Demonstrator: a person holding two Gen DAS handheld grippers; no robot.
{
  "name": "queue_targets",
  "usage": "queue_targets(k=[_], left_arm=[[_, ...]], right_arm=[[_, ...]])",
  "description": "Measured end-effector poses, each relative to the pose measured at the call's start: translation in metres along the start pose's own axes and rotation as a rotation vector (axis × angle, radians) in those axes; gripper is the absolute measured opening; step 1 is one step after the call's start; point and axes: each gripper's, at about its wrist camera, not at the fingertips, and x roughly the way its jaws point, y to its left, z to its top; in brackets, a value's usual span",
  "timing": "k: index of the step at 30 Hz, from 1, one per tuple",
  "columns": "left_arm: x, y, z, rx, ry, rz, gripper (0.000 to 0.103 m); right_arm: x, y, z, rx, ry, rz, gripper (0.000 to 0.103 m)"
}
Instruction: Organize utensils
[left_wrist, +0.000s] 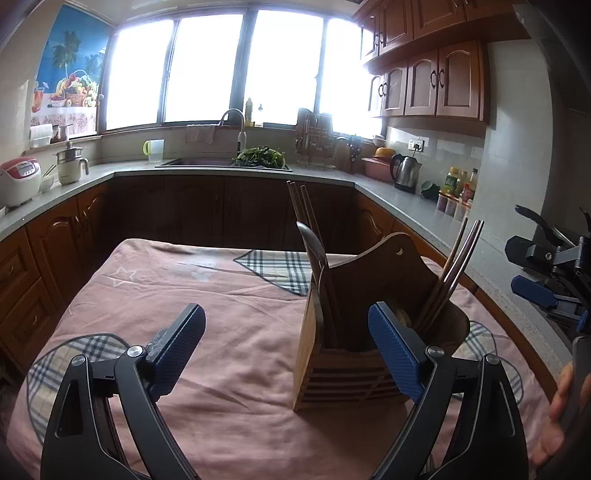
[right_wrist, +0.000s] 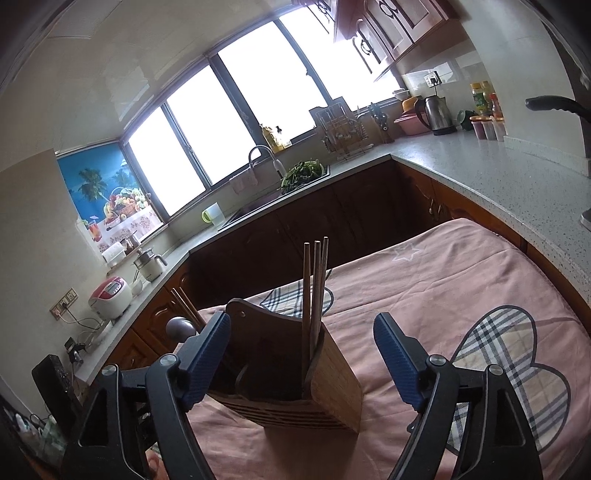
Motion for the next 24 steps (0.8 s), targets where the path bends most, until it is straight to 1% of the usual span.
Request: queue_targets(k=[2,4,10,17,21,24], left_arm=[[-0.006,0.002,-0.004,0.008,0.021,0.032,0.095],[-0.014,0.005,-0.007,0.009,0.036,0.051,0.096],[-0.045,0.013,-0.016,-0.008,0.052,0.082,0.099],[-0.085,0.018,-0.03,-0.005,0.059,0.111,0.1],[-0.112,0.025,-0.041,-0.019,0.059,0.109,0.1],[-0.133,0.036,-0.047,-0.043,0.059,0.085,0.1]], right_arm=[[-0.005,0.001,-0.005,0.001,0.006,0.006,0.09],[-0.012,0.003,-0.01,-0.002,0.009,0.008,0.092],[-0.041,0.009,-0.027,-0.002,0.012,0.031,0.093],[-0.086,0.018,-0.048,-0.023,0.005,0.03,0.094],[-0.114,0.021,-0.06,-0.039,-0.009,0.025,0.095],[-0.135,0.025,-0.066,-0.062,-0.019,0.017,0.096]])
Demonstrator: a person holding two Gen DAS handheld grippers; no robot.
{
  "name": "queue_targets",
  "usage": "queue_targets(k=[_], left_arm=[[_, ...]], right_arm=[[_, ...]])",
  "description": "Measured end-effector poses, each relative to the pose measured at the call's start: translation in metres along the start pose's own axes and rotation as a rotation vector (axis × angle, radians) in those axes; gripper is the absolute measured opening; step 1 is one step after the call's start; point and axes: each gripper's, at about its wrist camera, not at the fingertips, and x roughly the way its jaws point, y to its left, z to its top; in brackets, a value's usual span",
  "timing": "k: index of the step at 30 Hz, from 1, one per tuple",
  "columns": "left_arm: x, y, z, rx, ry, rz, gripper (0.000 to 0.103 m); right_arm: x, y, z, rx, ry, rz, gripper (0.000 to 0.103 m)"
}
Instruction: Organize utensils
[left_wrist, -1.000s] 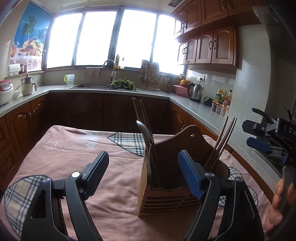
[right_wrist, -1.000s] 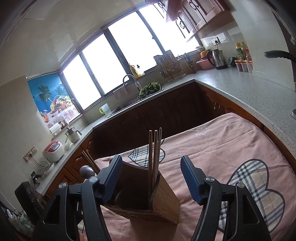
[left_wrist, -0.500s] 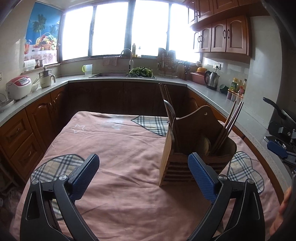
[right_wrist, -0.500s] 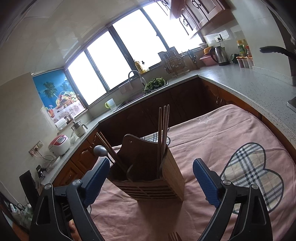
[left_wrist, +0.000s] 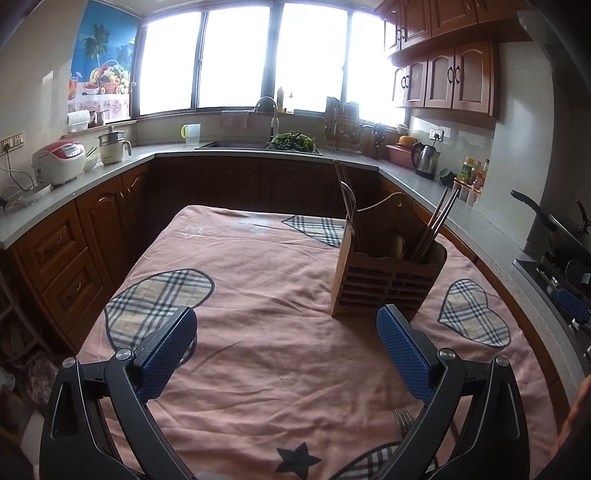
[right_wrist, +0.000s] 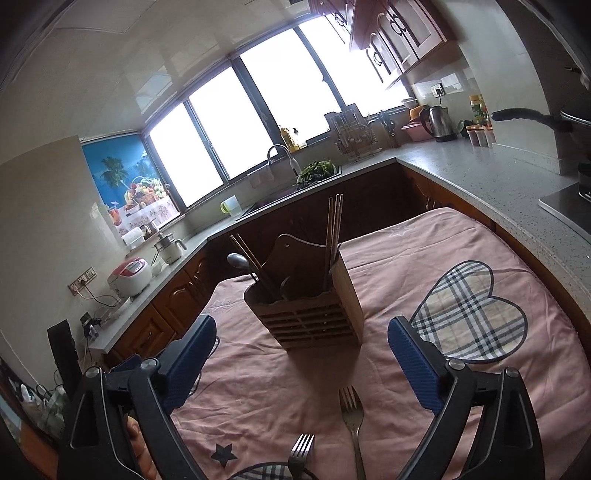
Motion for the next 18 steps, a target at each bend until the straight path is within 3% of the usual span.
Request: queue_targets(k=[6,13,18], left_arm=[[-0.051,0.034,0.007,0.011,-0.057,-0.01,0.1],[-0.122,0.107,0.039,0.071,-0.189,0.099,0.103],[-0.167,0.167,0.067,0.121,-0.258,0.238,0.103]], right_arm=[[-0.049,0.02,0.009,-0.047,-0.077,0.001,0.097],[-0.099,0.071,0.024,-0.109,-0.206,0.091,0.102],[-0.108,0.11,0.039,-0.117,-0.243,0.193,0.102]])
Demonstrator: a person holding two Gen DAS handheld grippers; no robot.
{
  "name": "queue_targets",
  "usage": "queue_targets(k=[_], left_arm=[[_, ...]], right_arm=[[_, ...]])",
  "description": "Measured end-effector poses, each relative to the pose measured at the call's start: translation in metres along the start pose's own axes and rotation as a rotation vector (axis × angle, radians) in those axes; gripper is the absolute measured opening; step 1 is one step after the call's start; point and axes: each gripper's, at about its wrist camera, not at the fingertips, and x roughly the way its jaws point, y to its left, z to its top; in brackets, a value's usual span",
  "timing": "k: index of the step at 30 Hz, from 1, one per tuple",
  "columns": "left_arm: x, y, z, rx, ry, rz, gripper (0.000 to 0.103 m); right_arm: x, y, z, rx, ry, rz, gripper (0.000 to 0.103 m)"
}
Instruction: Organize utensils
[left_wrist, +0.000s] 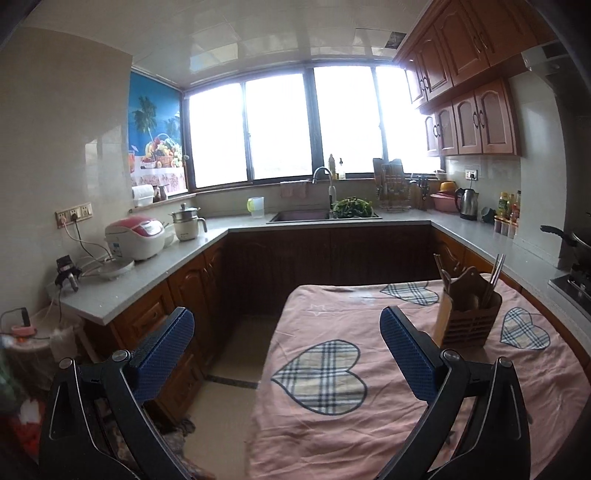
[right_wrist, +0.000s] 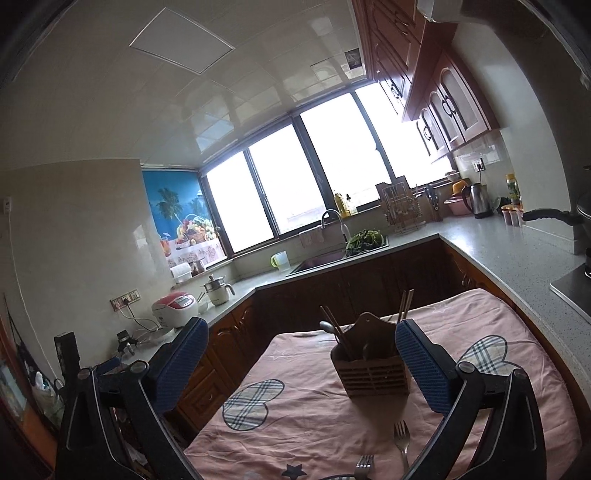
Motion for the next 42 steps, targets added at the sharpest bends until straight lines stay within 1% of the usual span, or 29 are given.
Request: queue_targets(k=[4,7,9,12,16,19,20,22,23,25,28,30,33,35,37,39,42], left_arm=[[-0.017,0.049,0.026,0.072,-0.044,0.149,0.103],[-0.034,0.077,0.051,0.124,-0.095,0.265,0.103],[-0.045,0.091,0.069,0.148,-0.112,0.31,0.103],[-0.06,0.098,0.085,0.159,-0.147,0.34,0.103],[-0.071,0.089,0.093,0.216,-0.167,0.358,0.103],[-0.066,0.073,0.082,0.231,-0.127,0.287,0.103],[-0.063,0.065,0.074,0.232,-0.114,0.267,0.103],[-0.053,0.048,0.057,0.217,-0.073,0.204,0.103],[-0.049,0.039,0.046,0.197,-0.057,0.165,0.103],[-0.041,0.011,0.022,0.164,-0.023,0.073,0.103],[-0.03,-0.041,-0.016,0.118,0.03,-0.053,0.103],[-0.026,-0.081,-0.038,0.077,0.062,-0.136,0.103],[-0.023,-0.142,-0.067,0.036,0.091,-0.234,0.103],[-0.022,-0.178,-0.081,0.021,0.11,-0.282,0.103],[-0.02,-0.206,-0.092,0.005,0.114,-0.304,0.103],[-0.018,-0.223,-0.101,-0.024,0.126,-0.31,0.103],[-0.013,-0.237,-0.11,-0.036,0.157,-0.315,0.103]], right_arm=[[0.009,0.031,0.016,-0.013,-0.025,0.094,0.102],[0.017,0.055,0.029,-0.021,-0.05,0.171,0.103],[0.021,0.068,0.036,-0.005,-0.06,0.23,0.103],[0.03,0.08,0.046,0.029,-0.084,0.303,0.103],[0.04,0.085,0.057,0.111,-0.117,0.381,0.103],[0.049,0.084,0.056,0.132,-0.112,0.411,0.103],[0.052,0.082,0.051,0.142,-0.107,0.409,0.103],[0.059,0.073,0.037,0.156,-0.069,0.4,0.103],[0.06,0.066,0.027,0.155,-0.046,0.384,0.103],[0.06,0.053,0.006,0.132,-0.007,0.312,0.103],[0.052,0.023,-0.029,0.08,0.042,0.17,0.103],[0.044,0.002,-0.051,0.045,0.07,0.055,0.103],[0.029,-0.032,-0.084,0.023,0.116,-0.097,0.103],[0.021,-0.055,-0.104,0.032,0.139,-0.177,0.103],[0.009,-0.071,-0.121,0.038,0.151,-0.241,0.103],[0.0,-0.083,-0.132,0.031,0.16,-0.289,0.103],[-0.01,-0.089,-0.138,0.02,0.17,-0.319,0.103]])
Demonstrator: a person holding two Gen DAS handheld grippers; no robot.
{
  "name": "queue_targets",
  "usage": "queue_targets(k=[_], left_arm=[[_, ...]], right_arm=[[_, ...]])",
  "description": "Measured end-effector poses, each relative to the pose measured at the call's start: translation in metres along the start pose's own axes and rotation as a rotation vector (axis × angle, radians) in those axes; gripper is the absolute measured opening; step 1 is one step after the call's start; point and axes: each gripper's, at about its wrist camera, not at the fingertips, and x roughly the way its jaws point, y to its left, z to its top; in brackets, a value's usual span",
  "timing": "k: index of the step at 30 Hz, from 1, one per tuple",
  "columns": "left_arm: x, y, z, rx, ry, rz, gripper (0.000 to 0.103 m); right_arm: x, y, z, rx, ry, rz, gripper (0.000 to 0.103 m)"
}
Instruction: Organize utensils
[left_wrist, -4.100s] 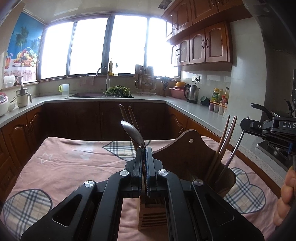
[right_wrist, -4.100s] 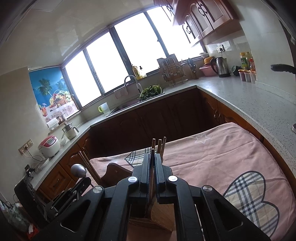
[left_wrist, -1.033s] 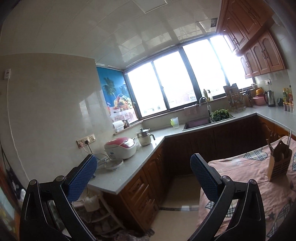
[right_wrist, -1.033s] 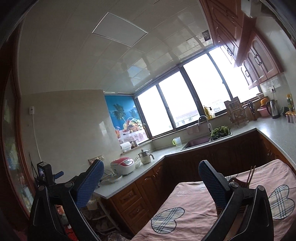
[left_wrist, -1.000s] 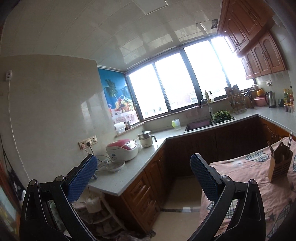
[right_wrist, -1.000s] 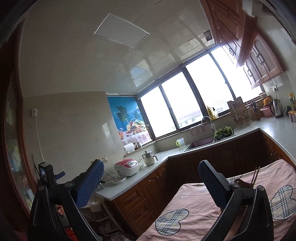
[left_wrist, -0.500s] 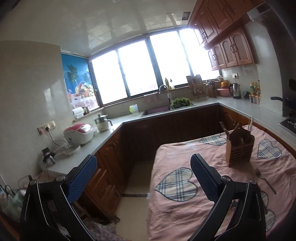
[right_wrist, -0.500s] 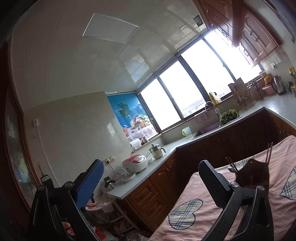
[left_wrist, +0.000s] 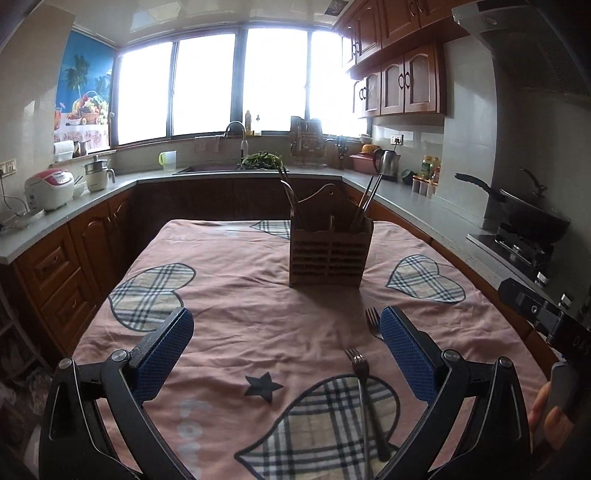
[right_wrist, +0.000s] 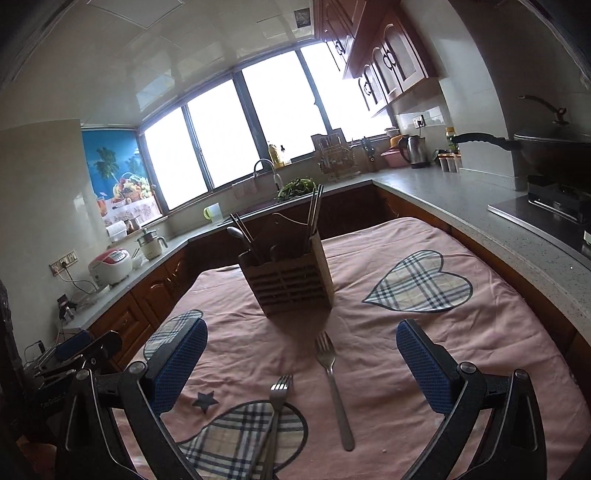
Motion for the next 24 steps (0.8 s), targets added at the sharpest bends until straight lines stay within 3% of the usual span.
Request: queue_targets(k=[9,12,19,24], left_arm=[[-0.014,0.013,0.009,-0.019,-0.031,0.13,0.103],[-0.017,0.02,-0.001,-0.038,-0.019,0.164,0.103],[-0.011,0.027,-0.027,-0.031,0.023,0.159,0.103],[-0.016,0.026,-0.032,-0.005,0.009,0.164,0.103]], right_arm=[[-0.024,0.018,0.031,-0.075,-0.131,0.015,0.103],[-0.022,0.022,0.02,-0.074,-0.129,0.024,0.103],[-0.01,0.03,-0.017,-0.104,-0.079,0.013,0.103],[-0.005,0.033,-0.032,-0.121,-0.069,0.005,0.103]])
